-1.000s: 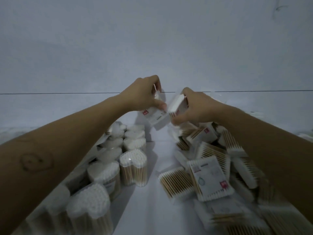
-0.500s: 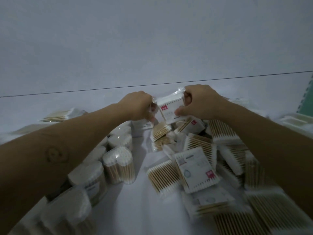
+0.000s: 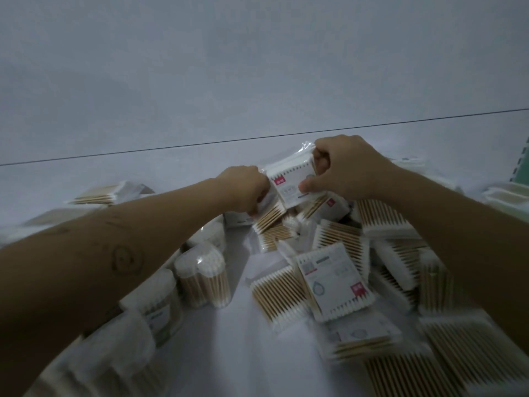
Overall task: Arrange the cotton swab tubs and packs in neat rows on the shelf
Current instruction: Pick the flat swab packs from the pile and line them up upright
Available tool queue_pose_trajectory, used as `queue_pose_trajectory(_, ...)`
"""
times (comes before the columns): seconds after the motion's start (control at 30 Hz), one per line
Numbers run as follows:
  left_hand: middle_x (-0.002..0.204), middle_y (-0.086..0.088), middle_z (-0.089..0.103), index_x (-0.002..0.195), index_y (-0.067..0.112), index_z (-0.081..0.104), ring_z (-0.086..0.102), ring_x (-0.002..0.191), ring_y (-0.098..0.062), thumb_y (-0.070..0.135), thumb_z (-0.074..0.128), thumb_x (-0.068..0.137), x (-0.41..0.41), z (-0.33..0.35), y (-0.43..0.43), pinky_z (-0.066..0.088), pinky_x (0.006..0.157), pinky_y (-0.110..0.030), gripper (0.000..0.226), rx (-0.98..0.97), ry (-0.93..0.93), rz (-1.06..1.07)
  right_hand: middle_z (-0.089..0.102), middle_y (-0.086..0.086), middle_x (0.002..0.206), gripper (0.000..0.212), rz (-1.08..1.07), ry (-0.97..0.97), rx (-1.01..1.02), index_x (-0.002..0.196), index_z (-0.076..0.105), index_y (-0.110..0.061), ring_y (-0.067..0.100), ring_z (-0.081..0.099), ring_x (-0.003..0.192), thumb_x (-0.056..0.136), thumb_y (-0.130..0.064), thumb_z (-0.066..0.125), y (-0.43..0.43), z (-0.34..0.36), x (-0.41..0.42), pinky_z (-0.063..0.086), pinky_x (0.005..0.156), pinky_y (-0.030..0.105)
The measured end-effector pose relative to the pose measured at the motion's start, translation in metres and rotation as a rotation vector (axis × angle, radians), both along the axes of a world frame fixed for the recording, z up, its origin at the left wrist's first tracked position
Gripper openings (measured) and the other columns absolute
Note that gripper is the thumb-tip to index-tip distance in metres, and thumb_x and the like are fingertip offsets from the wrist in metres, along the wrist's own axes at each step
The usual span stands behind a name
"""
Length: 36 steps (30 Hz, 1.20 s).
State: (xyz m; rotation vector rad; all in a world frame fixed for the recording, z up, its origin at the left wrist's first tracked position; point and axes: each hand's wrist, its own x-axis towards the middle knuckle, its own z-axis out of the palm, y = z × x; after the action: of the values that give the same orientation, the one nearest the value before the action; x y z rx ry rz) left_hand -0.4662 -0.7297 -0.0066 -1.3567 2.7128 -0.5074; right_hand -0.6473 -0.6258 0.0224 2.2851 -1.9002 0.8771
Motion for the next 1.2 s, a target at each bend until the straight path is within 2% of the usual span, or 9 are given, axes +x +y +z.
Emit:
queue_pose_trajectory(0.1,0.102,-0.001,0.064,0.104,0.017,0.066,0.061,0.093,-0.021,0.029,0.068,0.085,-0.001,-0.003,0.0,0.054,0.08,-0.031,0.023,0.055,0.015,0.022,0.055,-0.01,0.075,0.036,-0.001,-0.024,-0.006,0.075,0.053,-0.019,0.005,0.048,0.067,0.07,-0.039,0.083,0.002,-0.003,0.0,0.039,0.059,0.026)
queue_pose_trajectory(0.27,0.121,-0.005,0.055,0.13,0.02,0.054,0.051,0.1,-0.018,0.033,0.07,0.085,0.004,0.02,0.012,0.046,0.084,-0.029,0.05,0.006,-0.07,-0.017,0.054,-0.009,0.074,0.04,-0.009,-0.042,-0.018,0.069,0.048,-0.021,0.005,0.046,0.067,0.069,-0.038,0.083,0.007,-0.003,-0.005,0.037,0.063,0.028)
queue_pose_trajectory(0.47,0.107,-0.004,0.055,0.104,0.022,0.06,0.046,0.082,-0.018,0.025,0.062,0.09,0.013,0.015,0.012,0.042,0.071,-0.028,0.015,-0.073,-0.125,0.009,0.053,-0.009,0.073,0.042,-0.008,-0.061,0.019,0.068,0.044,-0.022,0.006,0.046,0.065,0.071,-0.037,0.083,0.006,-0.009,0.005,0.036,0.059,0.027)
queue_pose_trajectory(0.63,0.1,-0.004,0.062,0.091,0.022,0.063,0.05,0.078,-0.019,0.014,0.061,0.087,0.02,0.01,-0.002,0.046,0.069,-0.028,0.009,-0.08,-0.044,-0.018,0.052,-0.01,0.077,0.039,-0.028,-0.081,-0.007,0.075,0.046,-0.024,0.005,0.046,0.069,0.073,-0.039,0.082,-0.002,-0.005,0.01,0.037,0.06,0.027)
queue_pose_trajectory(0.77,0.1,0.004,0.063,0.107,0.02,0.07,0.054,0.088,-0.015,0.016,0.062,0.088,0.018,0.026,-0.002,0.046,0.08,-0.027,0.021,0.091,-0.013,0.006,0.049,-0.014,0.078,0.039,-0.047,-0.074,-0.017,0.076,0.044,-0.026,0.004,0.045,0.07,0.073,-0.038,0.082,-0.007,-0.006,0.014,0.034,0.057,0.022)
queue_pose_trajectory(0.87,0.081,0.016,0.055,0.117,0.018,0.066,0.057,0.081,-0.009,0.007,0.061,0.088,0.029,0.043,0.0,0.04,0.076,-0.024,0.031,0.245,0.165,0.03,0.048,-0.013,0.075,0.041,-0.055,-0.025,0.015,0.071,0.042,-0.026,0.003,0.044,0.068,0.074,-0.035,0.082,-0.009,-0.005,0.018,0.03,0.055,0.02)
queue_pose_trajectory(0.93,0.09,0.01,0.065,0.119,0.011,0.063,0.067,0.092,-0.014,-0.002,0.056,0.088,0.041,0.052,0.002,0.05,0.075,-0.026,0.034,0.404,0.45,0.02,0.048,-0.013,0.076,0.038,-0.055,0.021,0.042,0.072,0.044,-0.025,0.006,0.046,0.069,0.074,-0.035,0.081,-0.011,-0.002,0.022,0.031,0.055,0.02)
queue_pose_trajectory(1.07,0.107,0.002,0.068,0.12,0.017,0.062,0.066,0.095,-0.013,0.033,0.051,0.099,0.051,0.063,0.026,0.058,0.08,-0.031,0.028,0.53,0.872,-0.056,0.064,-0.003,0.086,0.032,-0.047,0.059,0.094,0.09,0.062,-0.014,0.017,0.061,0.081,0.074,-0.032,0.082,-0.016,0.01,0.038,0.05,0.067,0.029)
queue_pose_trajectory(1.2,0.092,0.01,0.065,0.108,0.022,0.06,0.063,0.086,-0.012,0.047,0.069,0.084,0.052,0.066,0.042,0.05,0.075,-0.026,0.035,0.296,0.646,-0.116,0.069,-0.001,0.088,0.032,0.025,-0.013,0.111,0.093,0.066,-0.015,0.014,0.065,0.078,0.071,-0.03,0.084,-0.02,0.018,0.056,0.052,0.068,0.029)
